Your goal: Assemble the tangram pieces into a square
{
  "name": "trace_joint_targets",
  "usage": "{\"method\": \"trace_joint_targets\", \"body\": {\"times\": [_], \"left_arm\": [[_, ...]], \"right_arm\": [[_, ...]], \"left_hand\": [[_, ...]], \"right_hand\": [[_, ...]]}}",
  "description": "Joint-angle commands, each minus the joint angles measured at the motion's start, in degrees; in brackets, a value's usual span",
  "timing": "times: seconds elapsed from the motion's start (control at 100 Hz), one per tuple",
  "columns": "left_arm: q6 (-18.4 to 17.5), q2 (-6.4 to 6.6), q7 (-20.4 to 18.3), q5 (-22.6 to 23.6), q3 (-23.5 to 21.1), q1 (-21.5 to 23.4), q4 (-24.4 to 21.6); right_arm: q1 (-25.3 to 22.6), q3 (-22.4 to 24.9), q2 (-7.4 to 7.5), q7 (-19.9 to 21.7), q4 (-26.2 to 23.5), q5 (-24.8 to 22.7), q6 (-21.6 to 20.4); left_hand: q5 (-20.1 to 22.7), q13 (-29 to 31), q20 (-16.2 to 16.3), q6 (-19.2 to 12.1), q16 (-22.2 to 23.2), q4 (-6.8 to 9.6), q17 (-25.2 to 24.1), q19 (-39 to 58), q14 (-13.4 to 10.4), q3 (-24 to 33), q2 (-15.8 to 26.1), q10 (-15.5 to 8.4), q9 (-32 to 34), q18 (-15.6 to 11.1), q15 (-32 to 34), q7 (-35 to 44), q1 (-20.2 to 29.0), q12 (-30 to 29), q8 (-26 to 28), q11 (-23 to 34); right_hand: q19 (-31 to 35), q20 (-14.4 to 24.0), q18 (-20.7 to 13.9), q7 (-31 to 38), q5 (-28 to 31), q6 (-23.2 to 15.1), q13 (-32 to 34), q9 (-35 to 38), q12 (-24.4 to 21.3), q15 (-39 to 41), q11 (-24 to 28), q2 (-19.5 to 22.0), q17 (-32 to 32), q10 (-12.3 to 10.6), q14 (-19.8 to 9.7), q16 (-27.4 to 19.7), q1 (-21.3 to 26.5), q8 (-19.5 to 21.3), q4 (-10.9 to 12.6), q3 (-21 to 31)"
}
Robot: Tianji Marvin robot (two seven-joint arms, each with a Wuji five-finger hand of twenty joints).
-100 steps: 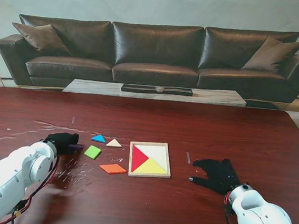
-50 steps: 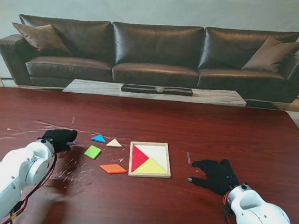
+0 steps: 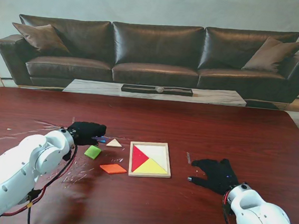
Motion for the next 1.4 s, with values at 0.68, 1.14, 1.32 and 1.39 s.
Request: {"method": "trace_joint_targets", "body": {"times": [0.68,1.14,1.32,1.39], "left_arm": [[-16.7,-8.63,7.0,-20.7,31.0,-21.3,19.1],[-17.7,-10.70,6.1,-23.1,36.7,-24.6,22.7],[-17.3,-10.81,6.5,-22.5,37.1,-24.8,22.8],[-17.2,-11.02,6.3,-22.8,37.6,-25.1,23.1]], "right_arm": [[-1.3,1.1,0.00,0.0,-2.7,-1.3,-0.3],[-1.6,1.4,0.01,0.1,-3.0,-1.5,-0.2],[-1.7,1.4,0.01,0.2,-3.0,-1.6,0.0],[-1.8,1.4,0.00,0.2,-3.1,-1.5,0.1]], "left_hand": [[1.4,-1.4,-0.7,-9.3,1.7,6.83,-0.1,-1.8,-0.1,2.6,0.6,-5.0,4.7,2.4,-11.1,3.1,7.1,5.3,-3.2,-4.0],[-5.9,-3.3,-1.6,-7.0,1.5,7.39,-2.9,-0.7,0.2,-0.1,2.2,1.8,4.8,4.0,-13.0,1.1,8.0,-4.2,-17.5,-27.3],[-4.0,-3.3,-1.5,-8.2,0.5,7.07,-4.7,1.1,2.4,-0.5,3.5,3.9,6.1,6.5,-14.1,-0.4,8.3,-5.1,-40.1,-30.2],[-2.3,-3.7,-1.4,-8.6,0.1,6.97,-5.5,1.3,3.0,-0.4,4.3,4.4,5.7,7.1,-14.8,-1.3,8.3,-5.2,-43.4,-30.9]], "right_hand": [[-0.2,-0.8,1.5,-0.4,-1.2,-0.6,1.9,1.1,-0.4,-0.2,-0.9,1.5,-0.7,-0.7,0.8,0.1,-0.4,-0.6,1.6,0.2],[-0.3,-0.8,1.7,-0.4,-1.2,-0.6,2.1,1.1,-0.4,-0.2,-0.9,1.5,-0.8,-0.6,0.8,0.1,-0.3,-0.6,1.6,0.2],[-0.3,-0.8,1.7,-0.5,-1.4,-0.4,2.3,1.0,-0.4,-0.1,-0.9,1.5,-0.8,-0.3,0.7,0.1,-0.3,-0.6,1.6,0.2],[-0.2,-0.8,1.7,-0.5,-1.4,-0.3,2.3,0.9,-0.4,-0.1,-0.8,1.5,-0.7,-0.2,0.6,0.2,-0.3,-0.6,1.6,0.2]]}}
